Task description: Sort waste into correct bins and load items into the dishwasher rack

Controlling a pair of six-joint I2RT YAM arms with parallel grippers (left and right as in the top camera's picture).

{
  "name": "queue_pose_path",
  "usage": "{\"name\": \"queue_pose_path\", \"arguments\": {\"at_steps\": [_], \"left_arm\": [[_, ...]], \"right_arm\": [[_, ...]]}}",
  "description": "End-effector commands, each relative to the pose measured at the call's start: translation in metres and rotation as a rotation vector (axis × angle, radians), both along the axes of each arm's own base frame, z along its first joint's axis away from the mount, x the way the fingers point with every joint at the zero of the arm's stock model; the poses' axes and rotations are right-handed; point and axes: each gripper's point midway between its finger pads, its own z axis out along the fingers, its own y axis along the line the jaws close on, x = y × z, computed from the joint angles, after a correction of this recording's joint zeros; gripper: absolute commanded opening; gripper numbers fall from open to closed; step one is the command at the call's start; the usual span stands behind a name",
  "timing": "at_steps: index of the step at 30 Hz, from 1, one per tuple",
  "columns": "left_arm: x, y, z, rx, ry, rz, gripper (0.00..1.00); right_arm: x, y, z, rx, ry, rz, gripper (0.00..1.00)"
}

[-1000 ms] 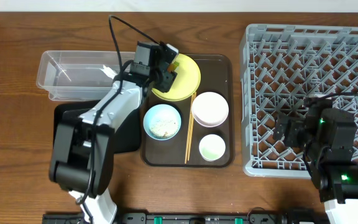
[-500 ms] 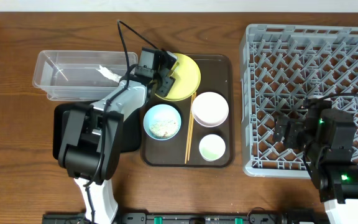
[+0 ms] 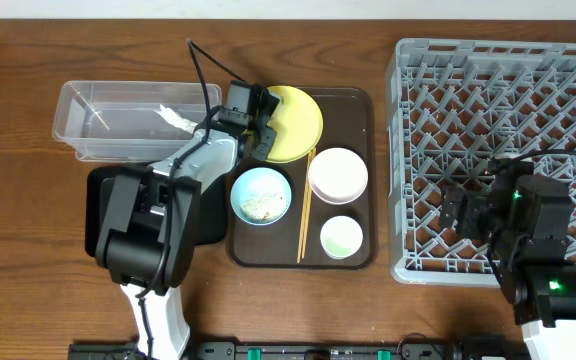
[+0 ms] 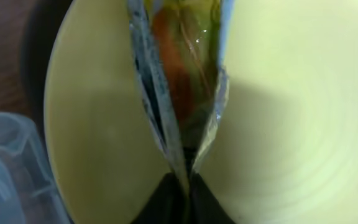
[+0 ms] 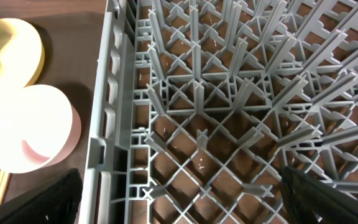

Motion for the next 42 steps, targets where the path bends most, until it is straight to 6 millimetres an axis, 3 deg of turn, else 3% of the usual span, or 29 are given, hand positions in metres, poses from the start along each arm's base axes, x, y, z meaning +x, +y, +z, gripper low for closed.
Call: {"name": "queue_pose_path", "arguments": {"at_steps": [1, 5, 9, 12, 15, 18, 22, 25, 27, 31, 33, 34, 39, 42], "left_arm": [[-0.003, -0.007, 0.014, -0.041, 0.0, 0.048, 0.06], [-0.004, -0.008, 0.046, -0.088, -0.033, 0.096, 0.06], [-0.005, -0.005, 0.102, -0.149, -0.123, 0.137, 0.06], [-0.004, 0.016, 0.141, -0.201, -0.193, 0.281, 0.06], [-0.003, 0.049, 0.164, -0.263, -0.232, 0.486, 0.06], [-0.004, 0.083, 0.165, -0.368, -0.209, 0.721, 0.06], [-0.009, 0.121, 0.145, -0.493, -0.133, 1.033, 0.06], [-0.008, 0.135, 0.134, -0.516, -0.113, 1.12, 0.1], [-0.007, 0.139, 0.129, -0.51, -0.105, 1.134, 0.16], [-0.007, 0.14, 0.126, -0.506, -0.101, 1.136, 0.51], [-0.007, 0.14, 0.127, -0.507, -0.101, 1.136, 0.73], [-0.007, 0.14, 0.127, -0.507, -0.102, 1.135, 0.78], [-0.011, 0.135, 0.145, -0.49, -0.131, 1.06, 0.85], [-0.015, 0.121, 0.161, -0.455, -0.157, 0.95, 0.86]], "right_arm": [[0.002, 0.005, 0.008, 0.014, -0.018, 0.007, 0.99], [0.002, 0.005, 0.008, 0.014, -0.018, 0.007, 0.99], [0.002, 0.005, 0.008, 0.014, -0.018, 0.007, 0.99], [0.002, 0.005, 0.008, 0.014, -0.018, 0.007, 0.99], [0.002, 0.005, 0.008, 0.014, -0.018, 0.007, 0.99], [0.002, 0.005, 0.008, 0.014, -0.018, 0.007, 0.99], [0.002, 0.005, 0.008, 0.014, -0.019, 0.007, 0.99], [0.002, 0.005, 0.008, 0.014, -0.019, 0.008, 0.99], [0.002, 0.005, 0.008, 0.014, -0.018, 0.007, 0.99], [0.002, 0.005, 0.008, 0.014, -0.019, 0.008, 0.99], [0.002, 0.005, 0.008, 0.014, -0.018, 0.007, 0.99], [0.002, 0.005, 0.008, 0.014, -0.018, 0.007, 0.99], [0.002, 0.005, 0.008, 0.014, -0.017, 0.007, 0.99], [0.002, 0.005, 0.008, 0.014, -0.018, 0.008, 0.99]]}}
